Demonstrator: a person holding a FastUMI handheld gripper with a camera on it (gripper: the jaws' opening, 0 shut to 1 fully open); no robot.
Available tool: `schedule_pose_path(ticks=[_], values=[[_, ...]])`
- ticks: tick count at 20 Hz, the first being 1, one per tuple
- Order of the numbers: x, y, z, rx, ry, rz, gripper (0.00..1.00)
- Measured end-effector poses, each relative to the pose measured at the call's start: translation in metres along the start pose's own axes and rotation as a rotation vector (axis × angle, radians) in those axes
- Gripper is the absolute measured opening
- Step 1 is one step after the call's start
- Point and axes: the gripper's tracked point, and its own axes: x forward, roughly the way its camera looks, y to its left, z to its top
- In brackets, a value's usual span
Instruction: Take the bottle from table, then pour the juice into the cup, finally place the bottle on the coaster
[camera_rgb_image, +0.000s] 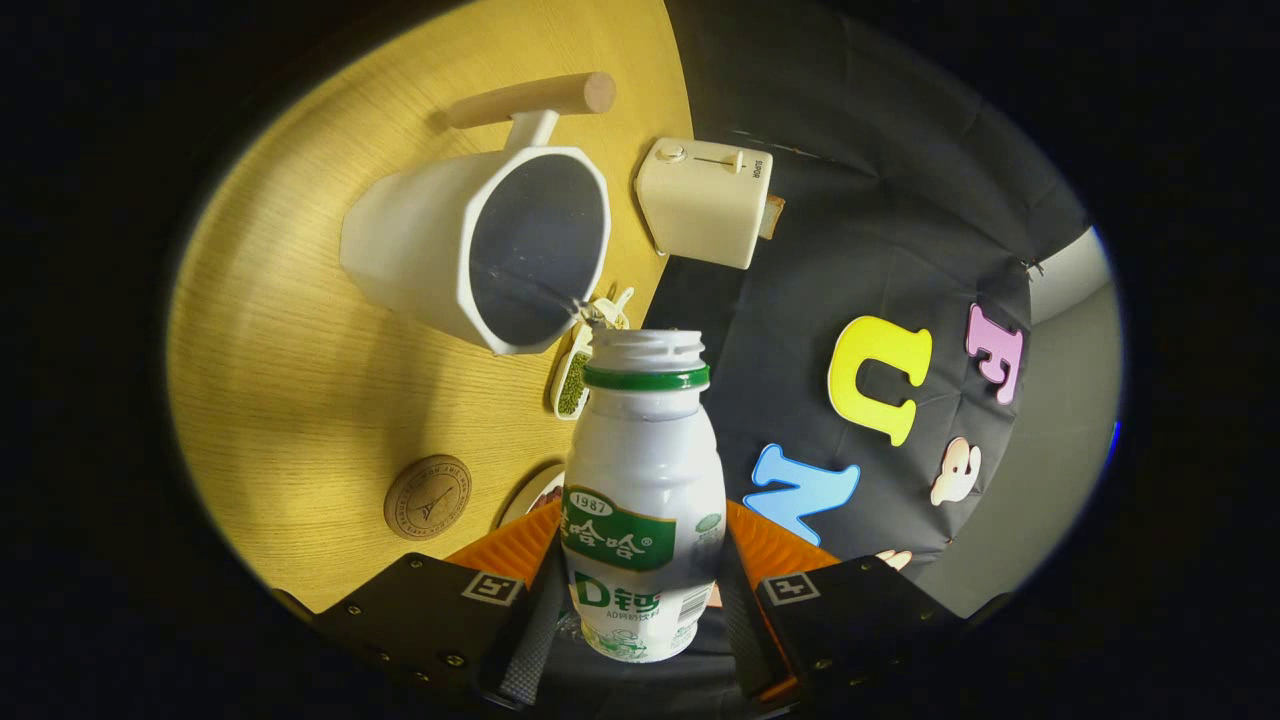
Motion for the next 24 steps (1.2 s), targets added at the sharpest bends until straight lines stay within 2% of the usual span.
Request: schedule_pose_path(ticks=[13,24], values=[[-0.0001,-0.0016,0.0013,-0.065,0.01,-0.006,0.72],[-0.0011,-0.0078,0.0086,-0.108,0.006,-0.043,0.72]])
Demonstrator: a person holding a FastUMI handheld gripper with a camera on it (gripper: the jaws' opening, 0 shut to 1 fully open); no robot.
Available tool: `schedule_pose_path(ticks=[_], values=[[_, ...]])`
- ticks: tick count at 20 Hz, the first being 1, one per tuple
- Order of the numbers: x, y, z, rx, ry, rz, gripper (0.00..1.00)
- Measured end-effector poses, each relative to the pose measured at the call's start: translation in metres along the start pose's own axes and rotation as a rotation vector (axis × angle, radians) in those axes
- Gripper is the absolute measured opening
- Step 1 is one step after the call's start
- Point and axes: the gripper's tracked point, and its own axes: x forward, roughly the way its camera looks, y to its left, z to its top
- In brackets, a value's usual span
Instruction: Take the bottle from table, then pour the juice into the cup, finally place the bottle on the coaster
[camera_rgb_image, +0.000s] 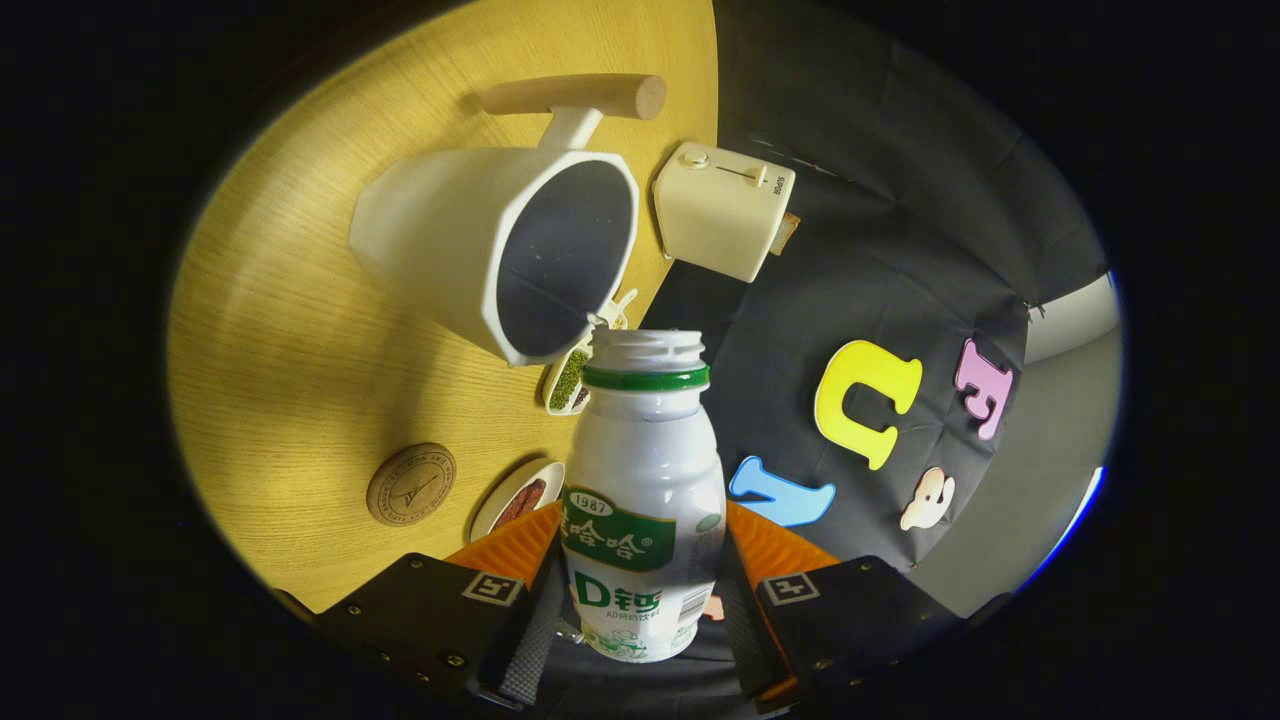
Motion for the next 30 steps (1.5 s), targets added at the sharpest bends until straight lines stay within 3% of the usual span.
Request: schedule_pose_path(ticks=[15,30], values=[[-0.003,-0.01,0.016,-0.127,-0.016,-0.063,0.72],[0.0,-0.016,0.024,-0.172,-0.02,-0.091,0.72]])
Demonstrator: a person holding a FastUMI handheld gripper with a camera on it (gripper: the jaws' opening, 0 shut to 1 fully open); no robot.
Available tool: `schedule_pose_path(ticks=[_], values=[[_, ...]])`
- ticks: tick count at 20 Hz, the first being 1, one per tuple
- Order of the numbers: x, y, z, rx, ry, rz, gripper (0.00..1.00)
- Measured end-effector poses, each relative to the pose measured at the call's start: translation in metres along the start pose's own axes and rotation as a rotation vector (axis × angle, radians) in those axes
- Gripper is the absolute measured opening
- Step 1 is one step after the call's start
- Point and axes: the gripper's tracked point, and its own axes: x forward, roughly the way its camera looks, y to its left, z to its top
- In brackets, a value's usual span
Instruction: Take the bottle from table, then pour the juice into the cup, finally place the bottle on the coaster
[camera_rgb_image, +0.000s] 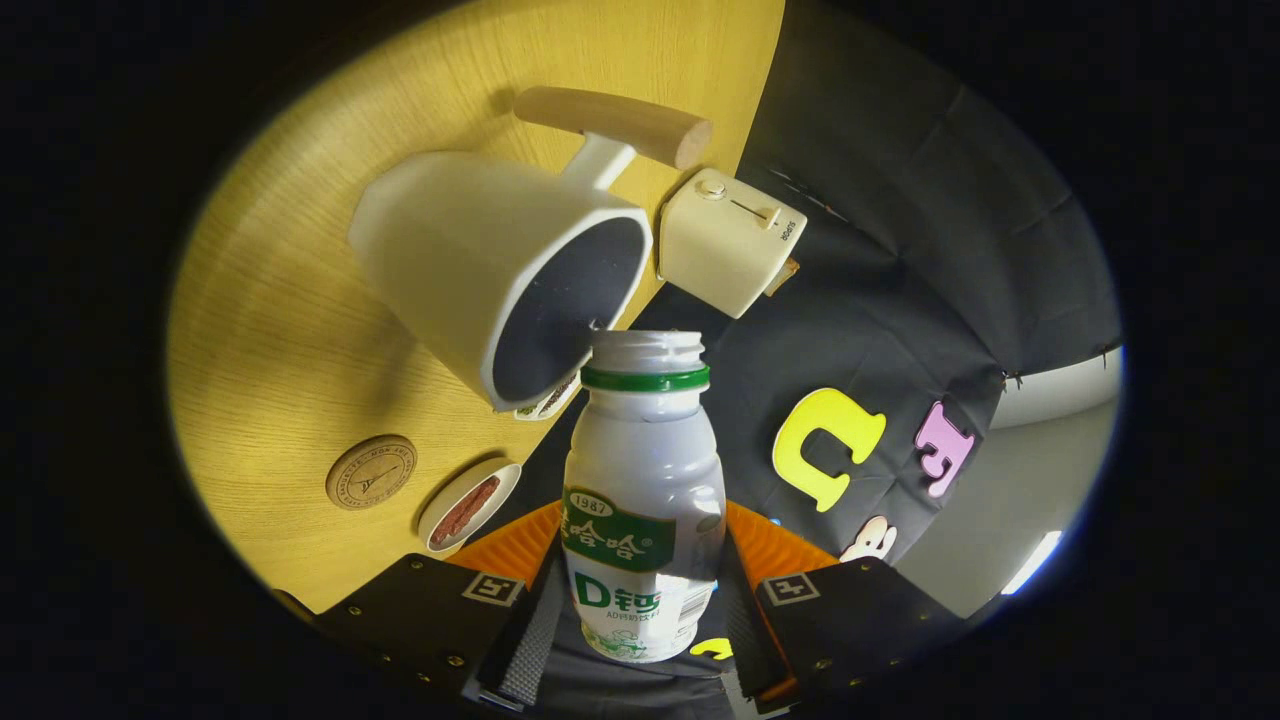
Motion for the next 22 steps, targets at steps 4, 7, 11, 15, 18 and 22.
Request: schedule_pose_path(ticks=[4,7,11,15,18,22], values=[[-0.001,0.0,-0.003,0.016,0.002,-0.004,0.72],[-0.002,0.0,-0.001,0.066,-0.007,-0.016,0.72],[0.0,0.007,-0.005,0.174,-0.017,-0.002,0.72],[0.0,0.017,-0.011,0.345,-0.02,0.028,0.72],[-0.002,0.018,-0.014,0.52,-0.029,0.04,0.72],[-0.006,0.018,-0.018,0.712,-0.048,0.042,0.72]])
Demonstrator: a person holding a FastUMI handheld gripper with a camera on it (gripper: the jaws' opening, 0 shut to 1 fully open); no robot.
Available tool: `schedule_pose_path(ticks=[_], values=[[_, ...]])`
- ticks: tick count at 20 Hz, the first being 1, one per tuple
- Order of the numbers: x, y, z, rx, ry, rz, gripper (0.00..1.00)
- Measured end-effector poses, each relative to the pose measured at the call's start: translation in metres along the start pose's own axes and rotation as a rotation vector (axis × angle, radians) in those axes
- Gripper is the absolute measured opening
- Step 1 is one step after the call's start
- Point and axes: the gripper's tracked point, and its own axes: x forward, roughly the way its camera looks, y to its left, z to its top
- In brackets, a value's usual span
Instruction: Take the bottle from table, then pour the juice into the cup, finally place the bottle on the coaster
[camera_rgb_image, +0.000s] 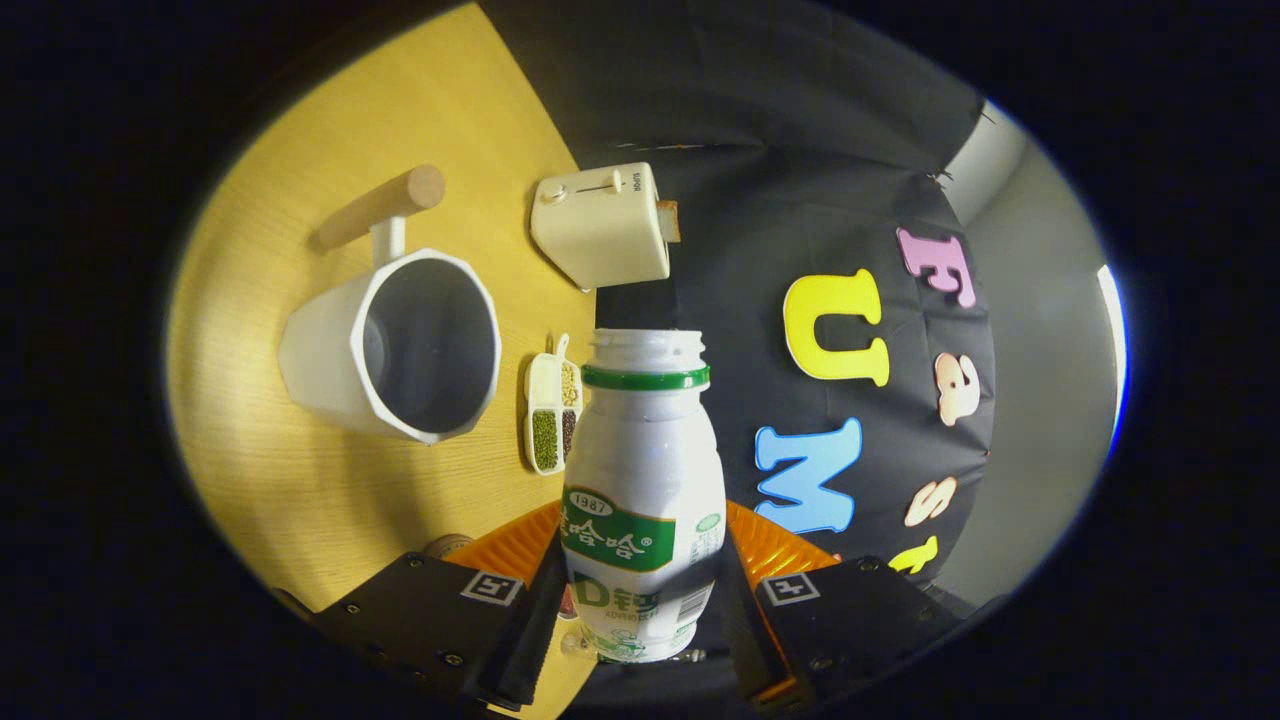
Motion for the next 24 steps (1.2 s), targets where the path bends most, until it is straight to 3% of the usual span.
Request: schedule_pose_path(ticks=[6,14,24], values=[[-0.002,-0.003,-0.017,0.302,-0.013,-0.004,0.72],[0.0,-0.03,-0.05,0.86,-0.081,-0.063,0.72],[0.012,-0.018,-0.074,1.241,-0.108,-0.024,0.72]])
